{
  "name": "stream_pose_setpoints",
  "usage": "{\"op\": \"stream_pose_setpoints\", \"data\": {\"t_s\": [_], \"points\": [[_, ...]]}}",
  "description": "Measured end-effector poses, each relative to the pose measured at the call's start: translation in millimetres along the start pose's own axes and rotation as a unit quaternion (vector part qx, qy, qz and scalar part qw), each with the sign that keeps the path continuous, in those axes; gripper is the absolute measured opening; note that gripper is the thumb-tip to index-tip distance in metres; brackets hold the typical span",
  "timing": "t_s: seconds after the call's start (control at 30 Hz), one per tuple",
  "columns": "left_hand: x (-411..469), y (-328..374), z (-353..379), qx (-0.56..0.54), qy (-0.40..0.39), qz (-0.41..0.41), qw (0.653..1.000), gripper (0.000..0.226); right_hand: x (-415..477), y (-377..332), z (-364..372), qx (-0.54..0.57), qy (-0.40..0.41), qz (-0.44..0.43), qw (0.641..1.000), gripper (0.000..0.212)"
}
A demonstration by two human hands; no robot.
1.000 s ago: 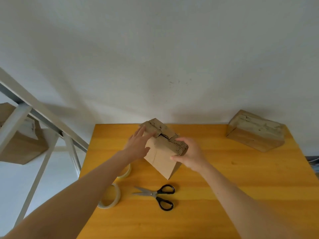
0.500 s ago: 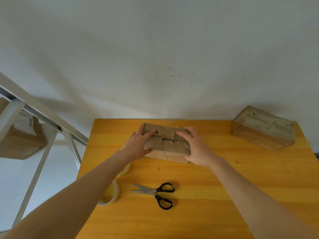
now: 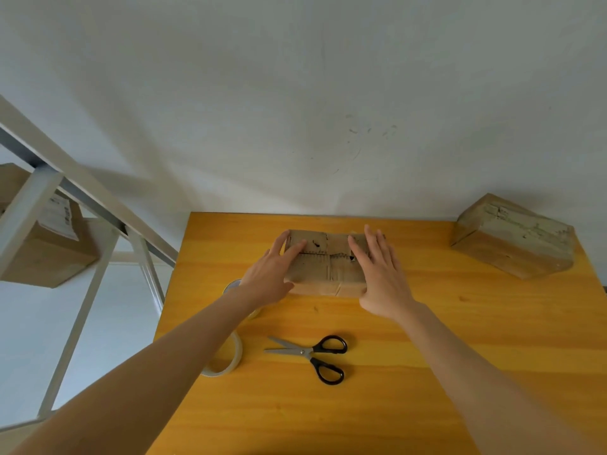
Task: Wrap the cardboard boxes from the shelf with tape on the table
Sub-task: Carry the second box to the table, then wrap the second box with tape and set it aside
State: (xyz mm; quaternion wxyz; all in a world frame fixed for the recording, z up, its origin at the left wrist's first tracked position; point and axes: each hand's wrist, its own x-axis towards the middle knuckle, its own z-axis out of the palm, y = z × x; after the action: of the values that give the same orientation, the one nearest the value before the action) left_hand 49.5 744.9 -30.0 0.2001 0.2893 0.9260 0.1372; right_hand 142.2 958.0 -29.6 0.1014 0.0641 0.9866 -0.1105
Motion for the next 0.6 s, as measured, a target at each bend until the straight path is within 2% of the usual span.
{"op": "stream_pose_setpoints", "data": {"t_s": [0.1,0.17,0.27,0.37,0.43,0.53,0.6], "points": [[-6,-19,-1,-0.007,0.005,-0.019,1.0,0.099,-5,-15,8,-0.016,0.062,-0.036,0.997,0.101],[-15,-35,2,-0.017,0.009,-0.049,0.999,0.092,-9,-28,18,-0.015,0.115,-0.064,0.991,0.089],[-29,-56,8,-0.021,0.01,-0.073,0.997,0.061,-16,-48,32,-0.012,0.178,-0.102,0.979,0.073],[-41,-74,24,0.006,-0.055,-0.074,0.996,0.033,-24,-70,49,0.005,0.213,-0.157,0.964,0.056],[-46,-81,34,0.033,-0.083,-0.076,0.993,0.021,-28,-84,61,0.04,0.207,-0.173,0.962,0.046],[-47,-90,51,0.101,-0.115,-0.065,0.986,0.026,-30,-102,77,0.097,0.151,-0.15,0.972,0.034],[-47,-93,59,0.115,-0.106,-0.074,0.985,0.025,-28,-112,83,0.127,0.115,-0.123,0.978,0.03]]}}
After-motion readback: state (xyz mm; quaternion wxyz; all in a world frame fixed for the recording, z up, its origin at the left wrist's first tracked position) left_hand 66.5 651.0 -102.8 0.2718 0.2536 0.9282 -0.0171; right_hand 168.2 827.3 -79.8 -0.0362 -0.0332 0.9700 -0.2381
